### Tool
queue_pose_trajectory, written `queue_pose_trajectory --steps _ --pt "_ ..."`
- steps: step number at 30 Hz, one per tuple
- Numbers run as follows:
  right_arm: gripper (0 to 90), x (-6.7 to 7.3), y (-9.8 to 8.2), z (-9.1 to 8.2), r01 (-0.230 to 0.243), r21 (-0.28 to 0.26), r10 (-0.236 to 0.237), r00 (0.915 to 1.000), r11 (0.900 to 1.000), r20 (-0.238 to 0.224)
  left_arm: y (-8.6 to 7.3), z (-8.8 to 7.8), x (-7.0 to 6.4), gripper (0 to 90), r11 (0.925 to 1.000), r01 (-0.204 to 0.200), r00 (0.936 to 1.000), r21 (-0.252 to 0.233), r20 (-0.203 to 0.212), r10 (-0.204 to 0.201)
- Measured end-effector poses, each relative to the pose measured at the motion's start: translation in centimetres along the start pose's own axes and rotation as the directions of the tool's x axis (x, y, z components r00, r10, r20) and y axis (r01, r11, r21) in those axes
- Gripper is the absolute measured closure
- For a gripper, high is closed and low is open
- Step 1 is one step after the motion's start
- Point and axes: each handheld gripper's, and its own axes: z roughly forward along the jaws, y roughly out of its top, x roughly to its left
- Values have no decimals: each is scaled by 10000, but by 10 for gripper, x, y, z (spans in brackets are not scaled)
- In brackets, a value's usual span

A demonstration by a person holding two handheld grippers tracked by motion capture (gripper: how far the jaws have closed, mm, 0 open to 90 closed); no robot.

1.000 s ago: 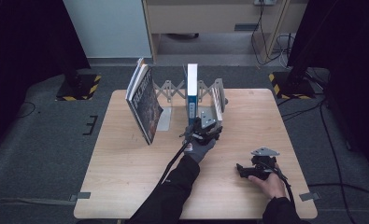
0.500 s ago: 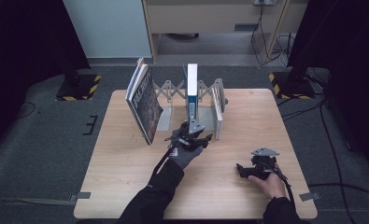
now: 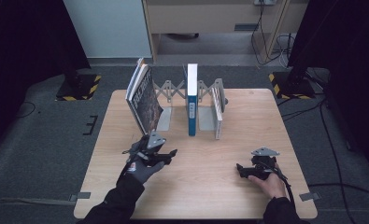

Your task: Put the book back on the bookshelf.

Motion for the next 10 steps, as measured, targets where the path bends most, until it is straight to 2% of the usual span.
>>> queue_pose_trajectory --steps 2,4,5,6,8,9,10 --pt "10 0 0 0 0 -4 0 10000 10000 1 -15 -7 10 327 9983 575 9983 118 -12 -575" --pt "9 0 0 0 -4 1 4 10000 10000 0 -29 -13 19 306 9946 966 9953 383 -100 -962" --pt "9 0 0 0 -3 0 3 10000 10000 3 -35 -17 23 293 9914 1244 9922 410 -135 -1239" --pt "9 0 0 0 1 -2 -1 10000 10000 2 -41 -20 27 291 9855 1634 9866 461 -62 -1633" --pt "9 0 0 0 -1 -2 1 10000 10000 -1 -52 -28 37 266 9677 2471 9687 494 106 -2479" --pt "9 0 0 0 -3 -1 3 10000 10000 0 -59 -31 42 266 9617 2696 9629 498 25 -2700" --pt "9 0 0 0 -1 0 1 10000 10000 0 -65 -34 46 262 9601 2724 9622 629 -141 -2721"
